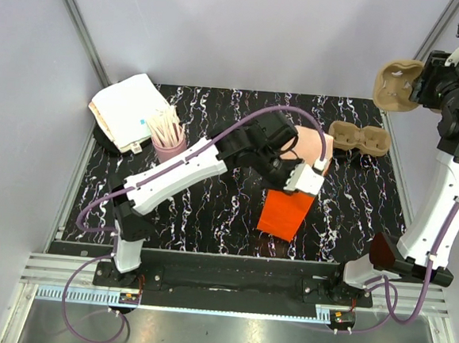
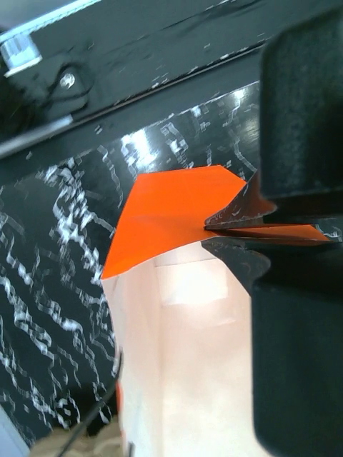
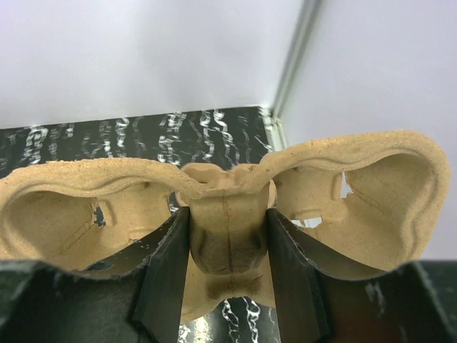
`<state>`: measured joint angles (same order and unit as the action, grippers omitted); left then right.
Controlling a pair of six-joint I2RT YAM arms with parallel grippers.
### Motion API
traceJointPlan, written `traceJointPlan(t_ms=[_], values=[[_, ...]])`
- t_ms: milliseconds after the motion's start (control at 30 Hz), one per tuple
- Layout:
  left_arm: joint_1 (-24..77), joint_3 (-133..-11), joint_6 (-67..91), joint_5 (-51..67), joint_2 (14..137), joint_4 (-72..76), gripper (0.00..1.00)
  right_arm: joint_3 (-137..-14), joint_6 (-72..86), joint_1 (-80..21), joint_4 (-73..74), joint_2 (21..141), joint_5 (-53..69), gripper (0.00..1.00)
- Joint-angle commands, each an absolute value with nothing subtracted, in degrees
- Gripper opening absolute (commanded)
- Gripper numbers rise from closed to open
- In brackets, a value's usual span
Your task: Pack the takeout coffee
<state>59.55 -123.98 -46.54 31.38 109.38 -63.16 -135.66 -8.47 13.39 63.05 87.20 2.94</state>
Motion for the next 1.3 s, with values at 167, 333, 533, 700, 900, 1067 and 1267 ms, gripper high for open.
traceJointPlan(t_ms=[167,333,533,700,900,1067,1267], values=[[60.8,-114.8,-55.2,27.4,102.1,-65.6,0.16,-137.7,-12.9,13.2,68.1,86.0,20.6,0.51],[60.2,-113.2,-52.0,21.1,100.4,-60.1,0.38,-136.4,-15.6,11.5,70.2,85.2,24.7,0.51],[59.6,-117.7,-47.6,15.2,99.3,-58.1,0.7,-133.4,-19.9,2.3,70.8,83.8,20.2,0.51],[59.4,-121.6,-44.0,12.7,97.6,-58.5,0.92,-135.0,-21.7,-1.8,72.9,85.6,18.4,0.51],[56.5,-124.8,-37.8,10.0,94.3,-59.3,0.99,-135.2,-24.1,-6.8,75.6,87.0,15.5,0.52],[49.2,-121.4,-31.8,11.2,90.4,-56.5,0.99,-134.3,-25.0,-12.2,77.0,88.8,10.0,0.52],[39.3,-116.2,-24.2,10.1,86.8,-51.0,0.99,-132.9,-24.9,-18.8,80.2,91.2,4.1,0.53]])
